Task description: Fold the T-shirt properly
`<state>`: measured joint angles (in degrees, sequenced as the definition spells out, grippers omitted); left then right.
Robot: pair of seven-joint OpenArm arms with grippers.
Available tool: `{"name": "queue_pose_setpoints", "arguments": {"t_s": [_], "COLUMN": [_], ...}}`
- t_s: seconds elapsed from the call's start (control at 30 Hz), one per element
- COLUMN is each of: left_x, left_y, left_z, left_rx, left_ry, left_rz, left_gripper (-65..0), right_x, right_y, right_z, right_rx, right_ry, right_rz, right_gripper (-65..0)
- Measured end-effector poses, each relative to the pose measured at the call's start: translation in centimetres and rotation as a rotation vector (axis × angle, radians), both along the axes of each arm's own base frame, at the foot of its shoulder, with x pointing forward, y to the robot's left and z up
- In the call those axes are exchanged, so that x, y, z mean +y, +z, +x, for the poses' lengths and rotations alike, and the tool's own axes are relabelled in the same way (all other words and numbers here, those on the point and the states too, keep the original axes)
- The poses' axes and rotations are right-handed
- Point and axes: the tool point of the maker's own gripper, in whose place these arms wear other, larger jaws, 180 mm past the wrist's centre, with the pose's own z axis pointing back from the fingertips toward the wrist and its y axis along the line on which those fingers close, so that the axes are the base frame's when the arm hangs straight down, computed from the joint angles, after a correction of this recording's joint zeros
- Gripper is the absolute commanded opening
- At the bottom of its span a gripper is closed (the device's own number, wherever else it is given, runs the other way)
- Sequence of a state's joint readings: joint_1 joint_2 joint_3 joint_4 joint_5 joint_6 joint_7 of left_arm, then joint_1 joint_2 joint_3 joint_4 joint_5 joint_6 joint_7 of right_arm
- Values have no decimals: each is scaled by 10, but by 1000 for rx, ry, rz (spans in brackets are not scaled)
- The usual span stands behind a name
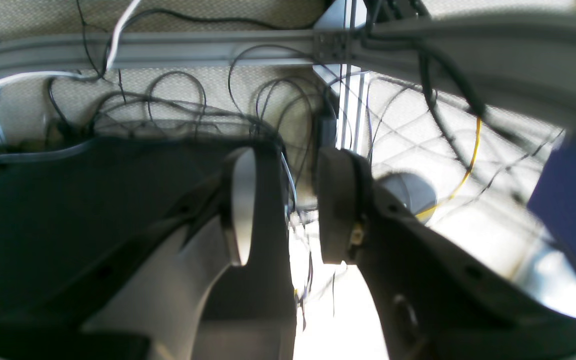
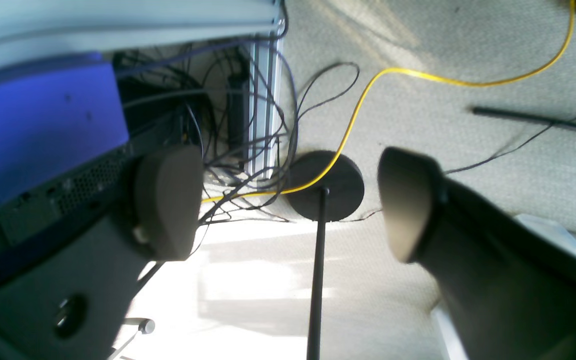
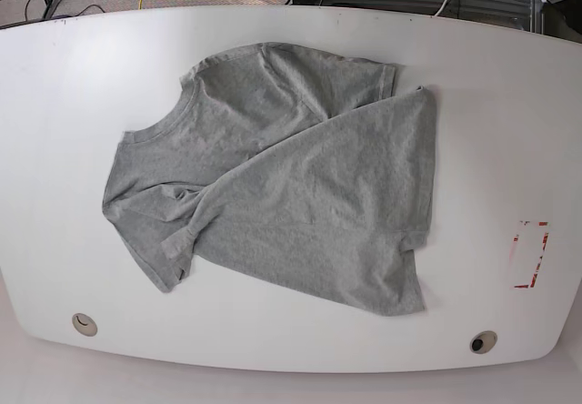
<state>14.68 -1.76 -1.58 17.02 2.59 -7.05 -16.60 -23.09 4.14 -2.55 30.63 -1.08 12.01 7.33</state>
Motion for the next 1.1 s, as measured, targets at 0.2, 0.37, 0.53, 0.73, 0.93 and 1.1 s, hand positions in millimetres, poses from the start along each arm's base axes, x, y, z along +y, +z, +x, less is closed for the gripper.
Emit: {"name": "queue_pose_setpoints", "arguments": {"t_s": [0.2, 0.37, 0.53, 0.73, 0.93, 1.1], "left_x": [0, 2, 9, 31, 32, 32], "left_y": [5, 10, 22, 54, 46, 46], "left_z": [23, 10, -16, -27, -34, -32], "left_rx": [-68, -82, -80, -170, -120, -131], "left_ry": [-2, -11, -25, -44, -21, -20], "left_rz": [1, 5, 19, 54, 55, 54], "left_gripper": [-454, -453, -459, -461, -461, -461], "right_x": [-1, -3, 1, 11, 3, 1], "right_y": [5, 17, 36, 72, 62, 67], "right_z": [8, 15, 12, 19, 40, 63], "right_rx": [-33, -88, -128, -232, -232, -299], "right_ry": [-16, -22, -5, 9, 12, 6], "right_rz": [-3, -8, -6, 23, 1, 1], "right_gripper": [-275, -203, -145, -140, -140, -140]}}
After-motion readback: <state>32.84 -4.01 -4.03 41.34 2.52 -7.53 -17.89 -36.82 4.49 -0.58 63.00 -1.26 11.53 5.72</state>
